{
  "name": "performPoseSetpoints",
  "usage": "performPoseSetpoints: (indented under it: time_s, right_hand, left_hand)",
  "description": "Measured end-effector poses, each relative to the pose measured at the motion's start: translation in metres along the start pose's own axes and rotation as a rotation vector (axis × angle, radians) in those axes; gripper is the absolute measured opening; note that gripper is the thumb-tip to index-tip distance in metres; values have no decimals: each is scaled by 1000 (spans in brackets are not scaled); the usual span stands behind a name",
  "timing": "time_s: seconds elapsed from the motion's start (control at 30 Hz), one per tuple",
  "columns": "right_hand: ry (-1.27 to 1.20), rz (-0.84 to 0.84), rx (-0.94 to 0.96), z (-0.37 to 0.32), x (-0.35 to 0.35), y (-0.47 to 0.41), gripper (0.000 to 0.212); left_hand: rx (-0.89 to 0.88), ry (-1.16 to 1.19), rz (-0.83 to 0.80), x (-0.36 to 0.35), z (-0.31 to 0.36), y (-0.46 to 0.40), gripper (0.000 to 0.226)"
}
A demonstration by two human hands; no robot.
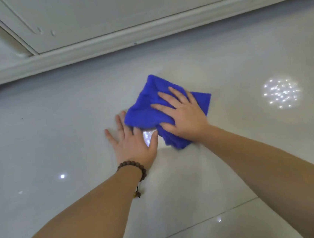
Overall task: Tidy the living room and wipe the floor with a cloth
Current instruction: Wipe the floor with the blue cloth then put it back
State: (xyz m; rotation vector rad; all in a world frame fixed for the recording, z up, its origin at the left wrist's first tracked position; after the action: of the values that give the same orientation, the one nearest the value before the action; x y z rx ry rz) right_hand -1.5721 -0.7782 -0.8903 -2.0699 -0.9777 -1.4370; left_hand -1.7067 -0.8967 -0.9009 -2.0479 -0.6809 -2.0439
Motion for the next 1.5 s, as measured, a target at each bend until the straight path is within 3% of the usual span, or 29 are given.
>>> performPoseSetpoints:
  time_s: [0.03,0.07,0.17,0.2,0.23,0.27,0.37,0.43,0.47,0.53,0.63,0.67,0.7,0.73,0.83,0.9,0.97,1.07,1.13,1.2,1.3,1.37,1.43,1.5]
  right_hand:
    - [13,34,-20,28,15,-7,63]
    - [19,111,-157,65,32,-12,64]
    - [-105,331,-922,166,78,1,62]
    - [-160,388,-1098,167,81,2,62]
    - [-151,407,-1146,149,74,-8,62]
    - [-124,389,-1052,120,61,-27,62]
    - [-67,153,-401,21,16,-80,60]
    - [-14,-55,-74,16,17,-84,61]
    - [18,-41,-33,40,28,-79,64]
    - [26,134,-269,115,55,-54,66]
    - [-118,363,-1023,202,92,18,61]
    - [-150,408,-1139,197,93,27,61]
    - [-144,410,-1147,176,86,27,61]
    - [-121,384,-1035,144,71,19,61]
    - [-54,228,-449,23,10,10,60]
    - [-1,122,-212,-8,-4,30,59]
    - [7,163,-290,35,13,60,61]
    - [-38,345,-857,122,49,124,67]
    - [-102,432,-1069,117,52,142,68]
    - [-68,408,-942,55,24,134,65]
    - [7,239,-447,-56,-27,134,59]
    - [26,151,-309,-55,-28,150,58]
    - [44,165,-395,-3,-7,178,60]
    - [29,222,-666,56,16,222,65]
  left_hand:
    - [3,-9,-9,1,0,0,78]
    - [7,-21,-23,1,0,0,79]
    - [3,-39,-39,2,-1,2,80]
    - [1,-36,-40,2,-1,2,80]
    - [1,-29,-40,3,-1,1,80]
    - [2,-25,-41,3,-2,1,80]
    - [9,-27,-38,2,-2,1,80]
    - [14,-18,-27,2,-2,0,81]
    - [15,-15,-22,2,-2,0,81]
    - [11,-24,-27,3,-1,0,80]
    - [4,-40,-29,3,-1,-1,79]
    - [4,-40,-27,3,-1,-2,78]
    - [3,-33,-26,3,-1,-2,76]
    - [4,-24,-24,3,-1,-1,74]
    - [15,-9,-10,1,-1,-1,71]
    - [16,-10,-9,0,-1,-2,72]
    - [8,-17,-12,0,-1,-1,71]
    - [6,-26,-5,0,-1,1,71]
    - [3,-43,-3,1,0,1,72]
    - [-2,-47,-6,1,0,1,72]
    - [1,-82,-27,0,-1,-1,71]
    - [-1,-79,-27,1,-2,-1,71]
    - [-21,-76,-24,3,-1,2,74]
    - [-36,-78,-43,4,-1,4,75]
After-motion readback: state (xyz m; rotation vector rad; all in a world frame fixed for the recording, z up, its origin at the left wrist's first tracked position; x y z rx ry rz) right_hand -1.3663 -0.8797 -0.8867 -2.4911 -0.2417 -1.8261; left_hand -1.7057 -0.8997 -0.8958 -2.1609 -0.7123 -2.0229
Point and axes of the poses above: each hand's wrist, its own y-axis away from the middle knuckle, its own x-axis out of the back of the hand, z = x × y, the point moved 3 cm from there along -y, towards the middle knuckle, and after that the axes turned 12 degrees about -y, right-handed, at the moved point
